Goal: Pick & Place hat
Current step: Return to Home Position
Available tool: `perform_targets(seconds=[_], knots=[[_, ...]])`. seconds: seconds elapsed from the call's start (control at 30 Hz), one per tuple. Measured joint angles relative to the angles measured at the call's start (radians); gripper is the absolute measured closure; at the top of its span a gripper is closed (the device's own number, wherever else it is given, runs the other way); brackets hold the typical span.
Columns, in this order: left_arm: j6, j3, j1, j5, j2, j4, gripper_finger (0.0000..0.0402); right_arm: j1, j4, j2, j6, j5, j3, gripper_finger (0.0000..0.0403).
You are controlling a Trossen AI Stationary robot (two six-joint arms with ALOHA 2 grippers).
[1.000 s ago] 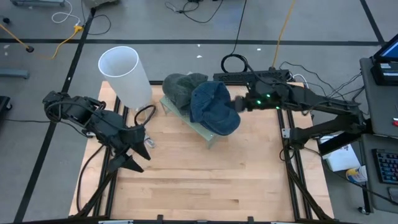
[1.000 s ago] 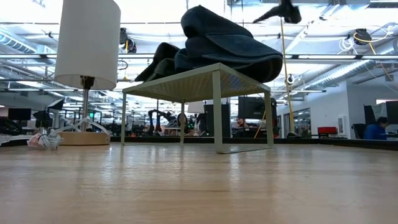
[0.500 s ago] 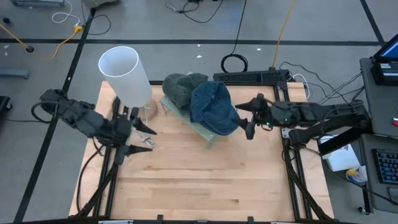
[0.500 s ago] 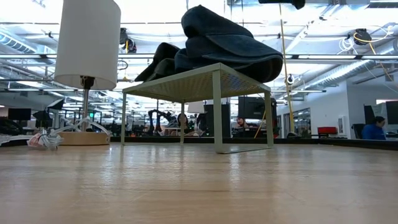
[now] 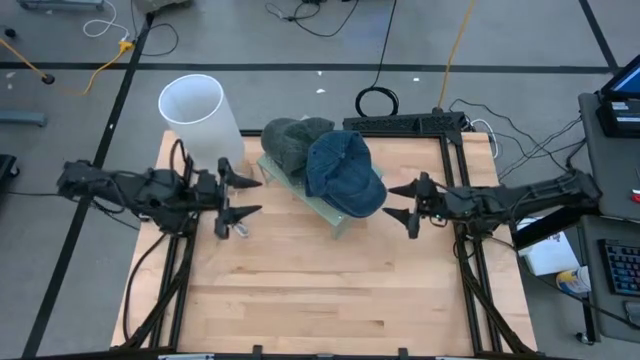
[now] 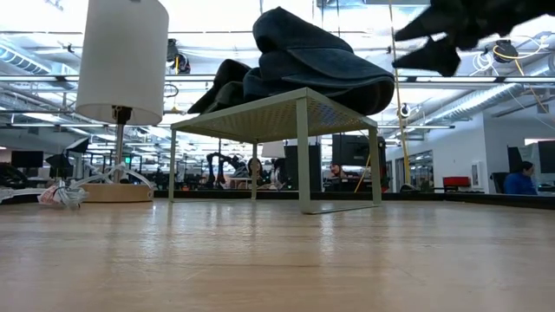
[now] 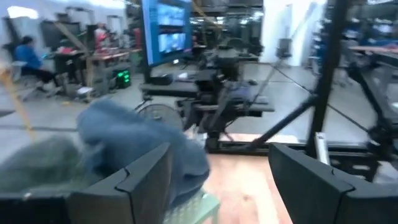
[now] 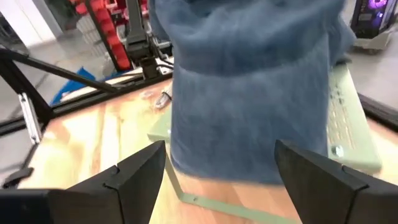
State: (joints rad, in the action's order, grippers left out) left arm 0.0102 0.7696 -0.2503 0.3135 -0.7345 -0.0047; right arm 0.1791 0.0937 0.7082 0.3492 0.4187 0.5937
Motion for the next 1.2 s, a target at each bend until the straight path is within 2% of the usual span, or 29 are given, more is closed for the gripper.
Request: perform_targets(seconds=[0.27, 0.67, 0.9, 1.2], knots=[[-0.049, -0.295, 0.071, 0.003, 0.08, 0.279, 0.0131, 0.0, -0.021, -0.165, 0.086, -0.002, -0.134, 0.011], [-0.138, -0.612, 0.122, 0.037, 0.157, 0.611, 0.0131, -0.005, -0.015, -0.327, -0.051, -0.002, -0.279, 0.011], [-0.189, -0.675, 0.146, 0.035, 0.229, 0.602, 0.0131, -0.005, -0.015, -0.435, -0.103, -0.001, -0.363, 0.011], [-0.284, -0.676, 0.198, -0.053, 0.416, 0.292, 0.0131, -0.005, -0.002, -0.633, -0.157, -0.008, -0.43, 0.011]])
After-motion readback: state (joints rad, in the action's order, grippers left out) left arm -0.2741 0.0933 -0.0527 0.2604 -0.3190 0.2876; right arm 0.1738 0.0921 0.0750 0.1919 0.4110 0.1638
